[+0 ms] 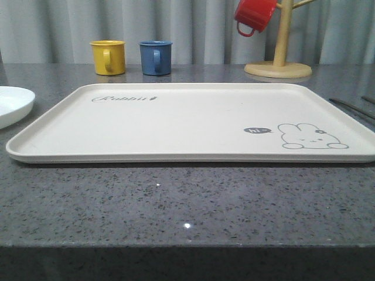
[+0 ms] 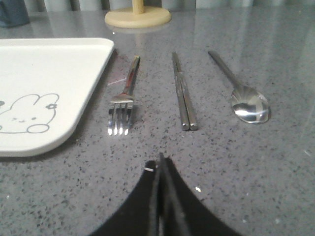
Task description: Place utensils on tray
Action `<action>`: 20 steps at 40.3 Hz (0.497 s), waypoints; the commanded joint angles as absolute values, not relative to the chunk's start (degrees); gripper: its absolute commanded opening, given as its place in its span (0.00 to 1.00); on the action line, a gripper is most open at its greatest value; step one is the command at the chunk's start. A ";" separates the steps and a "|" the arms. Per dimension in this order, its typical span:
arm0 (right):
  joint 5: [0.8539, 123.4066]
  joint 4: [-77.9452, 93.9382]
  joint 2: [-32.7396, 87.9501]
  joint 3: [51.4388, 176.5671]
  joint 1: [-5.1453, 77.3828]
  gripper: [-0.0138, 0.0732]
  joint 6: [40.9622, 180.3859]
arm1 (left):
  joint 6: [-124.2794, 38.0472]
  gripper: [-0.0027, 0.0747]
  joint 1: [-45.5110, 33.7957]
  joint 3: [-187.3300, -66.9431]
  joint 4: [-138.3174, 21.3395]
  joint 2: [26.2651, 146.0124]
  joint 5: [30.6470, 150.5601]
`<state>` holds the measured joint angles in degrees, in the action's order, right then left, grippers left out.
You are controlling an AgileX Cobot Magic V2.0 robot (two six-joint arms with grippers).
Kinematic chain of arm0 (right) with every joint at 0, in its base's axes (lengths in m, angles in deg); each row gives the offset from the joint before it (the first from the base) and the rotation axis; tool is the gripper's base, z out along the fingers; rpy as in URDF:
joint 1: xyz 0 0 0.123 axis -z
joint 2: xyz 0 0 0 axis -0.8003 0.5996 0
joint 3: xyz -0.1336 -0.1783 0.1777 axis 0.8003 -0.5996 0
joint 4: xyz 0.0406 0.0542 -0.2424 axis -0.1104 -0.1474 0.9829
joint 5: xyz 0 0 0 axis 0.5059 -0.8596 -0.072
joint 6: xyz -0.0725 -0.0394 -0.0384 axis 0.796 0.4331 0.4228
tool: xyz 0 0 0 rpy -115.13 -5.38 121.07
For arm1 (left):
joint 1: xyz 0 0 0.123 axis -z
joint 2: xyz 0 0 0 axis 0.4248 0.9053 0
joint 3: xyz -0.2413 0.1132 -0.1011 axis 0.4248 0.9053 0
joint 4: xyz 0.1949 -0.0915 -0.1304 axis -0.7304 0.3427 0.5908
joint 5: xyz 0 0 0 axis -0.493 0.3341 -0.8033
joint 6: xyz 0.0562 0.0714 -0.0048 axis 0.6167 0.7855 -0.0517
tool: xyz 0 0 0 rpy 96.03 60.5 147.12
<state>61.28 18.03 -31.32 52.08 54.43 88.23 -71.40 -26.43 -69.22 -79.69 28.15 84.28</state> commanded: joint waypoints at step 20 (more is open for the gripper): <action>63.69 16.32 -29.14 69.93 54.75 0.08 88.62 | -71.88 0.01 -26.45 -87.06 -79.32 35.37 74.99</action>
<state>62.94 17.14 -31.32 62.76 54.43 88.23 -71.42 -26.43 -81.72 -79.44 30.72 74.04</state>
